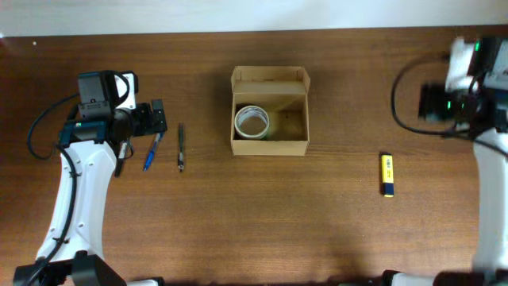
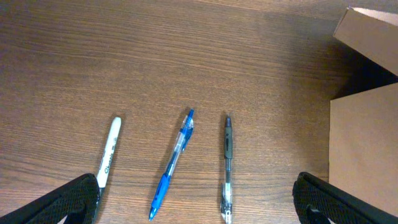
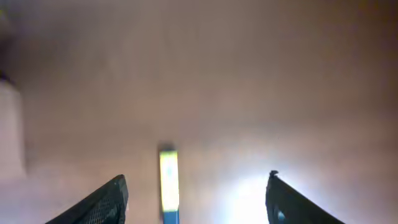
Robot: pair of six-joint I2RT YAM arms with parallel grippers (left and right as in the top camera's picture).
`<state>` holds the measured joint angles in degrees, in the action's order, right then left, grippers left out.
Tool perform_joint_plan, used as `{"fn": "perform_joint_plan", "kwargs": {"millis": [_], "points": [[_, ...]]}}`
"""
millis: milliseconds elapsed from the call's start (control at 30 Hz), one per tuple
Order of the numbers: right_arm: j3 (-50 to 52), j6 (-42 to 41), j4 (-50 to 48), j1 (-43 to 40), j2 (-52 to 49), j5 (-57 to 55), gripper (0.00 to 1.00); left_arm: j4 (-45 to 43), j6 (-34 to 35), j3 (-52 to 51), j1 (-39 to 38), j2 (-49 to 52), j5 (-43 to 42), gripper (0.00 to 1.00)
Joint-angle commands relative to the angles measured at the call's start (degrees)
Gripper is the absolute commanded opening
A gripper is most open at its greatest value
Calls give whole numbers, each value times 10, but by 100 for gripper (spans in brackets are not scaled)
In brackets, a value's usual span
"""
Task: Pack container
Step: 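Move right gripper to the yellow highlighter and grasp it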
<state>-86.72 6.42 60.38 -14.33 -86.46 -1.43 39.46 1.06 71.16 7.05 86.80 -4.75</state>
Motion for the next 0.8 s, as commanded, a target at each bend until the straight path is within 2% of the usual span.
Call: {"fn": "perform_joint_plan", "kwargs": {"millis": [0,167,500,567,767], "points": [[107,-24,-11,-35,-24,74,69,-2,-9,9,2,3,-8,99],[172,-13,-63,-34,-46,53,69,-2,-9,9,2,3,-8,99],[184,28,-78,33,-161,50,64,-2,-9,9,2,3,-8,99],[184,27,-79,57,-190,6,64,-2,-9,9,2,3,-8,100],[184,25,-86,72,-215,-8,65,-2,-9,9,2,3,-8,99]]}}
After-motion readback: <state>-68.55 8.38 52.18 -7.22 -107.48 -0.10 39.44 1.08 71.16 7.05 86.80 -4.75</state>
